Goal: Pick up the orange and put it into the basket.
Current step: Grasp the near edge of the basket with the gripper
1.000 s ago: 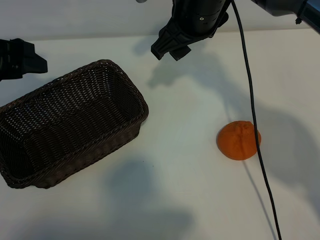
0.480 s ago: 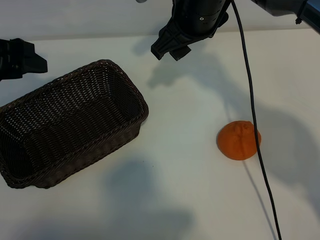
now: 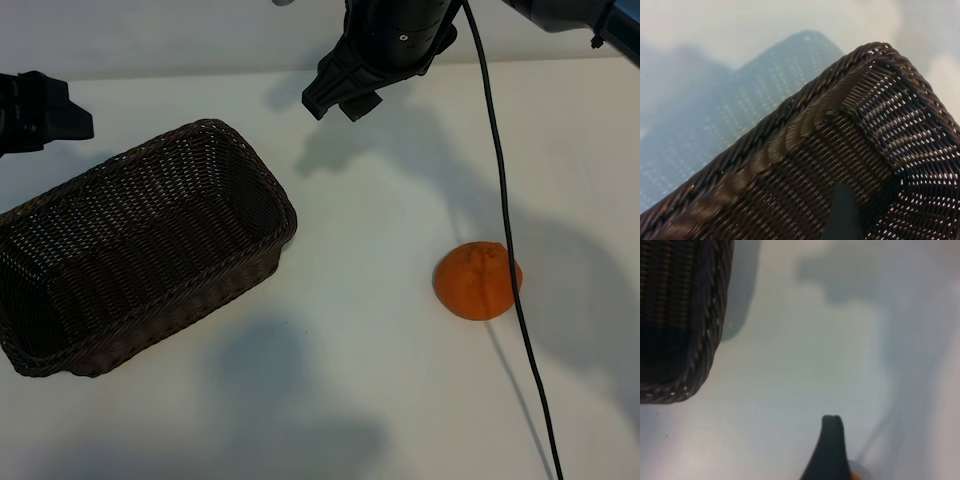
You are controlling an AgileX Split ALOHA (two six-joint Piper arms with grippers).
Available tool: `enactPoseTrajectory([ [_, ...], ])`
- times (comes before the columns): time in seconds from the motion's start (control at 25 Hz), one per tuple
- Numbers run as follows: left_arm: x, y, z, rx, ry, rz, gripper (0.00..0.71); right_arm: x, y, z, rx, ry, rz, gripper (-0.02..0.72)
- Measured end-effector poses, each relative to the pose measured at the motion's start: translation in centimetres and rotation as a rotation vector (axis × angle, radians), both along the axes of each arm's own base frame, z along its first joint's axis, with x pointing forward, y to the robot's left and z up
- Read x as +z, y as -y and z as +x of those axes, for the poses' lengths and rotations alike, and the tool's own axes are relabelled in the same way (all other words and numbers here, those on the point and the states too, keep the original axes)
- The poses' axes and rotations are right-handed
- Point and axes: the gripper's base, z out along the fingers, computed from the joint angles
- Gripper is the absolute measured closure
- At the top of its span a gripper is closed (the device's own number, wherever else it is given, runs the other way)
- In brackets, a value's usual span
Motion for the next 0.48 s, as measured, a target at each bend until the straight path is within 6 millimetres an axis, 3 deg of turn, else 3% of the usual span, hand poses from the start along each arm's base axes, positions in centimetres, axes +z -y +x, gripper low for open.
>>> enactPoseTrajectory([
  [0.32, 0.1, 0.0, -0.1, 0.026, -0.009, -0.025, 0.122, 0.0, 0.0, 0.0, 0.0, 0.0, 0.001, 0.111],
  [0.48, 1.3, -0.1, -1.3, 0.049, -0.008, -0.006, 0.122, 0.0, 0.0, 0.0, 0.0, 0.0, 0.001, 0.111],
])
